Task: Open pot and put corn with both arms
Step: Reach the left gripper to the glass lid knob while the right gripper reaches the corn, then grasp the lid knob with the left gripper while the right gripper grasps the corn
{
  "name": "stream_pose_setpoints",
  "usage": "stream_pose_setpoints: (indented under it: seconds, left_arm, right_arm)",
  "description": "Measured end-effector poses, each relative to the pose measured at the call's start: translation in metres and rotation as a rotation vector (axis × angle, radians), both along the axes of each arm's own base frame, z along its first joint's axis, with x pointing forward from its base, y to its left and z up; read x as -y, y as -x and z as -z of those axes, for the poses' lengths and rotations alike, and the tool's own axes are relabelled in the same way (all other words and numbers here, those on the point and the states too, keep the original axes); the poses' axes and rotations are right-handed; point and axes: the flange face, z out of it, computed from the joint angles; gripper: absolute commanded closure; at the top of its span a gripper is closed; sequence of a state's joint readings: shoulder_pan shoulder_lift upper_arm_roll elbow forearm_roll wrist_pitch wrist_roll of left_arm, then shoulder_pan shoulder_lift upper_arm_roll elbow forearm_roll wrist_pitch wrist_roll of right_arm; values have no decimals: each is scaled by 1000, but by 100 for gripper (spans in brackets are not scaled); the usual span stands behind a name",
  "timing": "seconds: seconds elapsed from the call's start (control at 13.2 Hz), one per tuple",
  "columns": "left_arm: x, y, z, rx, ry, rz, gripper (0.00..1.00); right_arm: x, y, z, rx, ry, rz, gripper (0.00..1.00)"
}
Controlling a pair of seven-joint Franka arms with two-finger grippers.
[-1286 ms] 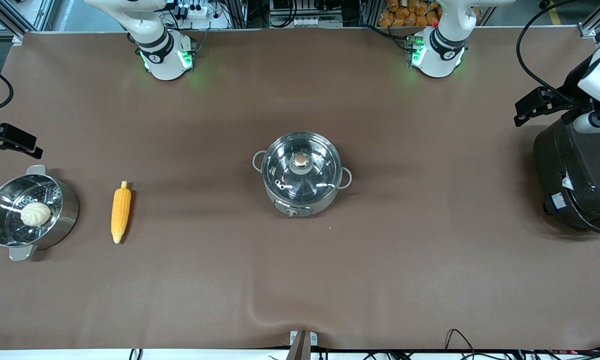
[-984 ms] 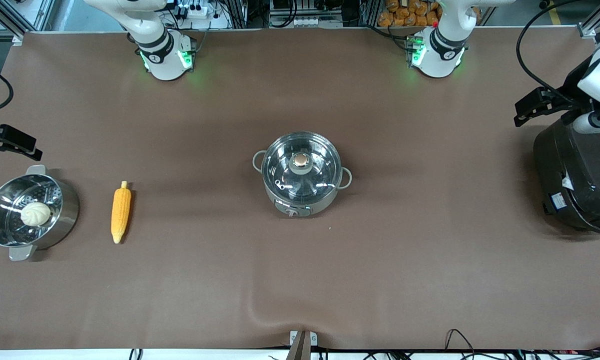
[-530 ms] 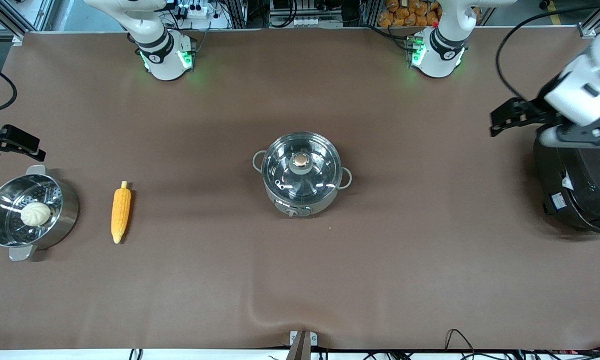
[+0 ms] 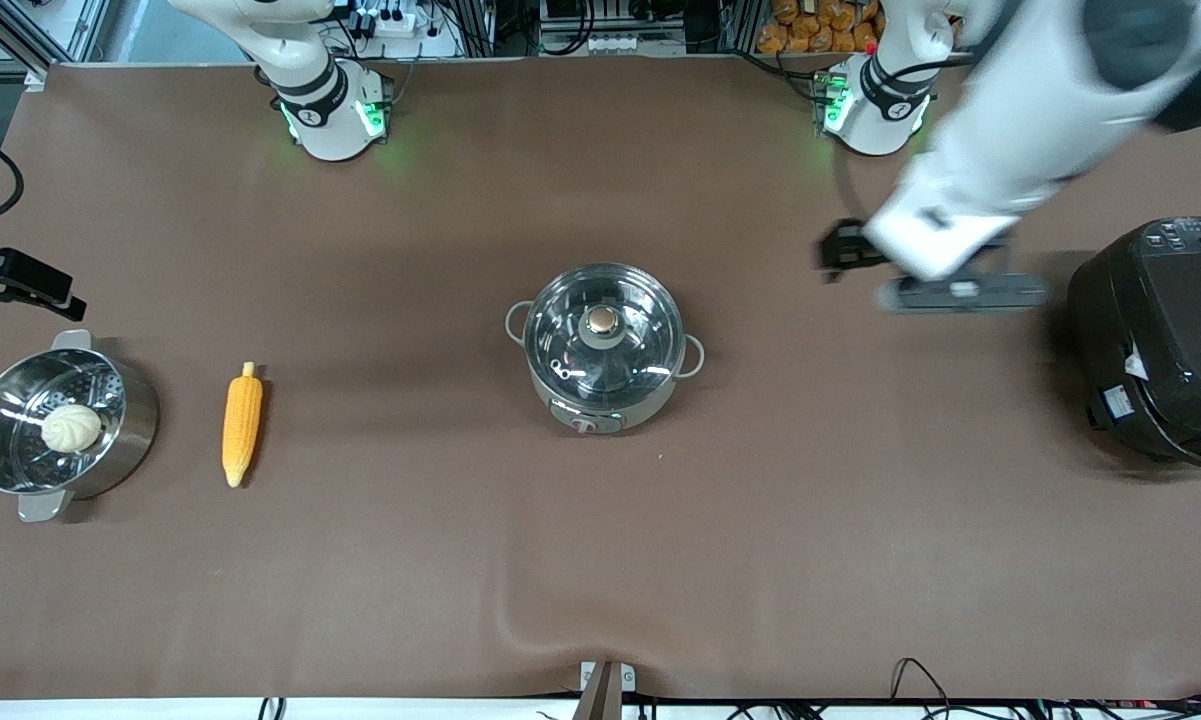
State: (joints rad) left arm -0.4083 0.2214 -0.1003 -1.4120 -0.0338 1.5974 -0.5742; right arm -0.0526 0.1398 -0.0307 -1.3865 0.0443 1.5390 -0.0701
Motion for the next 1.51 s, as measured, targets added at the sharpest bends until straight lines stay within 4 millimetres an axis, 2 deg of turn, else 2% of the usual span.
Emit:
stream_pose_setpoints:
  seconds: [0.08, 0.15, 0.3, 0.68, 0.98, 1.14, 1.29, 1.36, 1.51]
  left_arm:
    - [35, 7, 16, -1, 0, -32, 0]
    - [62, 14, 32, -10, -5, -52, 0]
    - [99, 19, 62, -24, -12, -79, 0]
    - [169, 32, 135, -15, 3, -77, 0]
    - [195, 33, 169, 10, 33, -58, 0]
    - [203, 33, 180, 17, 42, -52, 0]
    - [211, 39, 192, 15, 34, -38, 0]
    - [216, 43, 198, 13, 25, -27, 0]
    - [223, 49, 209, 5, 13, -17, 8]
  right_arm:
    - [0, 1, 0, -5, -1, 0, 0]
    - [0, 1, 1, -8, -1, -1, 0]
    - [-2, 1, 0, -8, -1, -3, 0]
    - [-4, 1, -1, -5, -2, -7, 0]
    - [-6, -1, 7, -21, -3, -11, 0]
    - [-14, -14, 34, -21, -3, -23, 0]
    - [-25, -28, 91, -27, -1, -38, 0]
    - [-29, -29, 119, -48, -1, -42, 0]
    - [-31, -25, 157, -78, -1, -44, 0]
